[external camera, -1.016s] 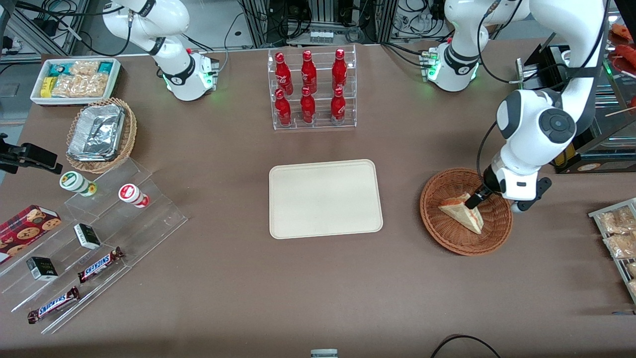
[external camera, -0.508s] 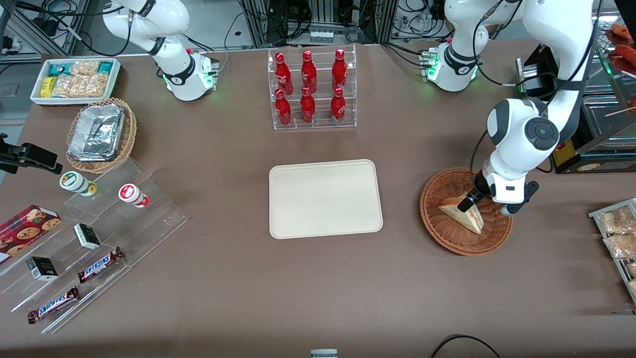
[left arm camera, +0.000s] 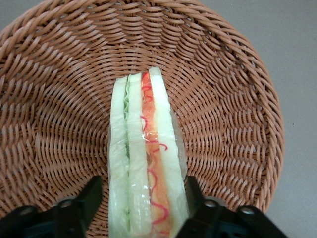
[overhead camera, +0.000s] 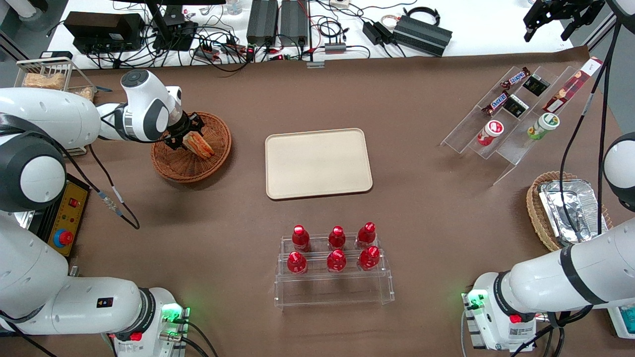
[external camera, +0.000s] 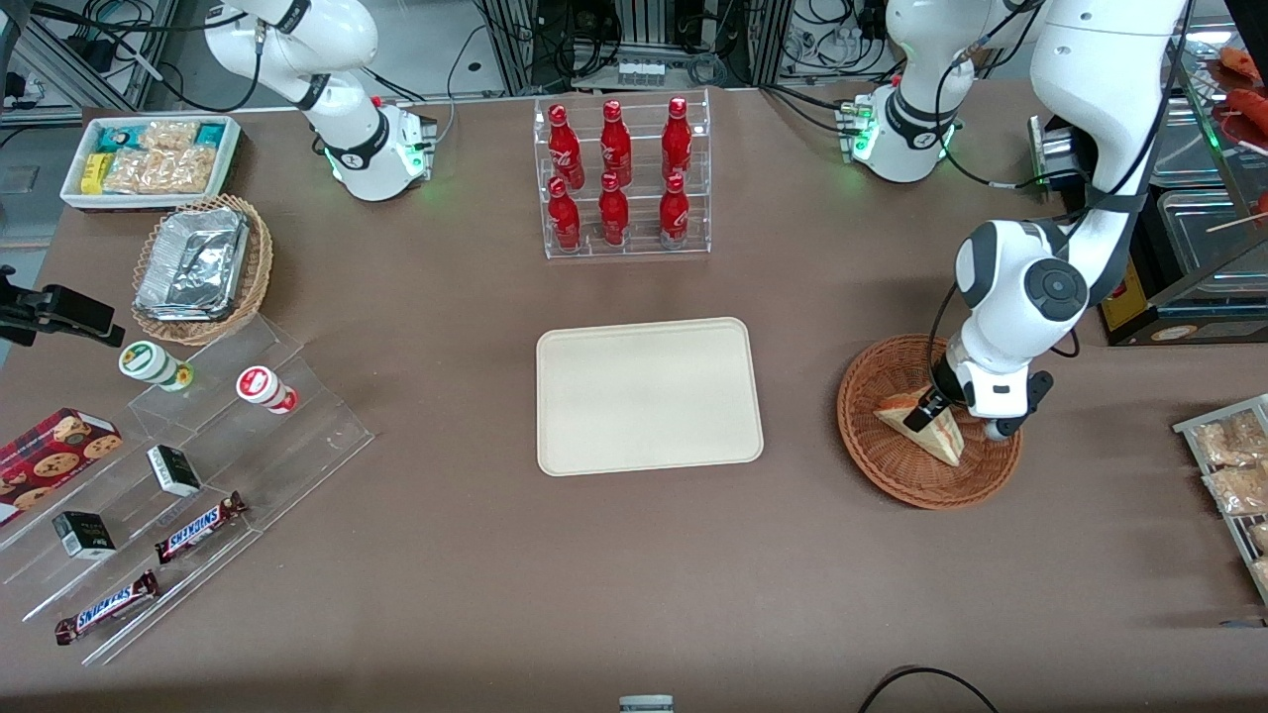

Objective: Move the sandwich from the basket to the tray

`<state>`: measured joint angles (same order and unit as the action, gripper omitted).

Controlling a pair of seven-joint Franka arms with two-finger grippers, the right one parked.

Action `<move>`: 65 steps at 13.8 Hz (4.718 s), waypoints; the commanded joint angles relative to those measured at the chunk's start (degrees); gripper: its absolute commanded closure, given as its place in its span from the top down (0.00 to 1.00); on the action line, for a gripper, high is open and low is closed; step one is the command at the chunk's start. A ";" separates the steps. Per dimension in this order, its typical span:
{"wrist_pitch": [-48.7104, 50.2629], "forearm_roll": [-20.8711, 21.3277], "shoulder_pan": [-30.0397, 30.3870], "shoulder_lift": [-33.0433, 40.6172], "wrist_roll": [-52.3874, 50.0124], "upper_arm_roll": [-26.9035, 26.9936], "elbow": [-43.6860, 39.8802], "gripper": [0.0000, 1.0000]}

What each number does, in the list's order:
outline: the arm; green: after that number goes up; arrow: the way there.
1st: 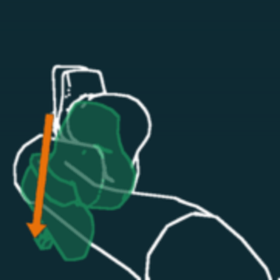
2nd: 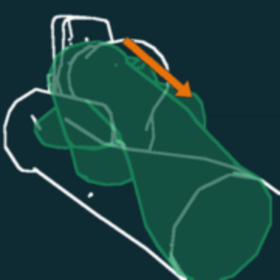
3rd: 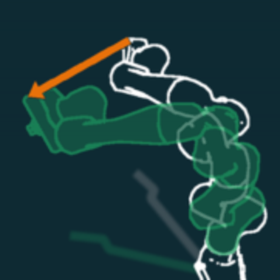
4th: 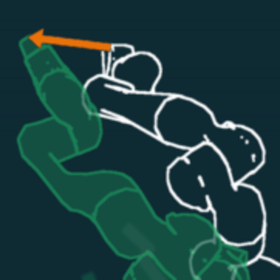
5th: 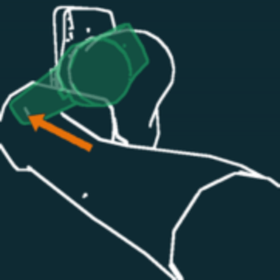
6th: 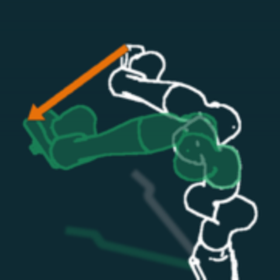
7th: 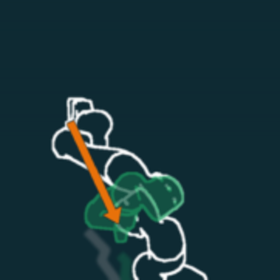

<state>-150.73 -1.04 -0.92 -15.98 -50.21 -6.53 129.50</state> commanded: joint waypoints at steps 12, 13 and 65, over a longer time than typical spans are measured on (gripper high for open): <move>29.80 7.37 -15.13 0.52 1.43 -2.52 -25.70 0.00; 29.62 7.46 -18.12 -0.62 1.43 -2.52 -26.66 0.00; 63.90 -0.54 -3.21 16.68 55.88 8.62 -37.74 1.00</move>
<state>-87.43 -0.25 -5.19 -1.16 -1.20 -1.06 90.04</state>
